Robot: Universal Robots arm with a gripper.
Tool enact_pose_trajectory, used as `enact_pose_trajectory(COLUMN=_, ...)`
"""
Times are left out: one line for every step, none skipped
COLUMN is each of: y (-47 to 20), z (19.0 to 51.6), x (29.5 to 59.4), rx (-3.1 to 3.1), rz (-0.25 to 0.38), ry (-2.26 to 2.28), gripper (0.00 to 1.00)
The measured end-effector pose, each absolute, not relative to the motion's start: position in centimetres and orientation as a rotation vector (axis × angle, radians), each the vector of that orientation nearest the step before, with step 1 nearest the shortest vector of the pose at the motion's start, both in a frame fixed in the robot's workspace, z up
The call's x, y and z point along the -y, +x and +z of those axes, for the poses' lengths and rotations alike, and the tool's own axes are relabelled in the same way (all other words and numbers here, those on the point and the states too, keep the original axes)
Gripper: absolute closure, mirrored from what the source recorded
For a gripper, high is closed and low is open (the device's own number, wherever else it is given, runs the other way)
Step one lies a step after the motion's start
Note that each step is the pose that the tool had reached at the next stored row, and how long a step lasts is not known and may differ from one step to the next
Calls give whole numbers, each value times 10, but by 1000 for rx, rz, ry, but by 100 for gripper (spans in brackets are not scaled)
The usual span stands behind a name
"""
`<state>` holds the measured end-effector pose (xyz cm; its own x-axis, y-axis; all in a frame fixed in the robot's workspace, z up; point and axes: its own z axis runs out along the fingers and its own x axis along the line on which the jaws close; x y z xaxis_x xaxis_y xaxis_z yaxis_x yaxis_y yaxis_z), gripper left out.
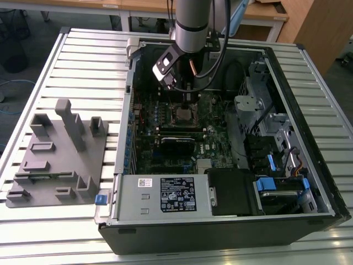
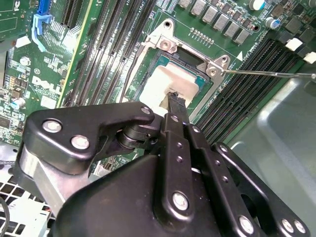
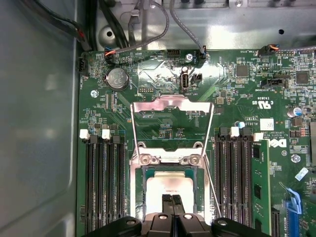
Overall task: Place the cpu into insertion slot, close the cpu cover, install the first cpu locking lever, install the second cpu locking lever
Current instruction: 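Close the cpu cover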
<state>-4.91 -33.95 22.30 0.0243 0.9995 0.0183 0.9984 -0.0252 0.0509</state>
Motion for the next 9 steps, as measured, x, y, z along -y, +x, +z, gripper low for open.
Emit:
enact_pose_trajectory(y=-49, z=224, x=340, rx=-2177, rz=76, ry=2231, gripper=90)
enact_pose_trajectory(y=-49, z=225, x=339, rx=-2177, rz=76, ry=2231, gripper=90)
enact_pose_trajectory(y=-49, z=227, x=339, rx=-2177, rz=76, ry=2231, gripper=90)
enact_pose_trajectory(y=-49, z=228, x=339, rx=-2177, rz=76, ry=2231, gripper=90)
enact_pose_trajectory(y=-49, z=229, x=339, rx=-2177, rz=76, ry=2231, gripper=90)
enact_pose_trajectory(y=-49, z=231, x=340, rx=-2177, rz=76, ry=2231, gripper=90)
enact_pose_trajectory(y=-49, z=232, x=339, rx=-2177, rz=76, ry=2231, gripper=90)
enact_pose_trajectory(y=-49, z=234, x=339, rx=-2177, rz=76, ry=2231, gripper=90)
enact_pose_trajectory(y=-49, z=235, x=339, rx=-2177, rz=76, ry=2231, gripper=90)
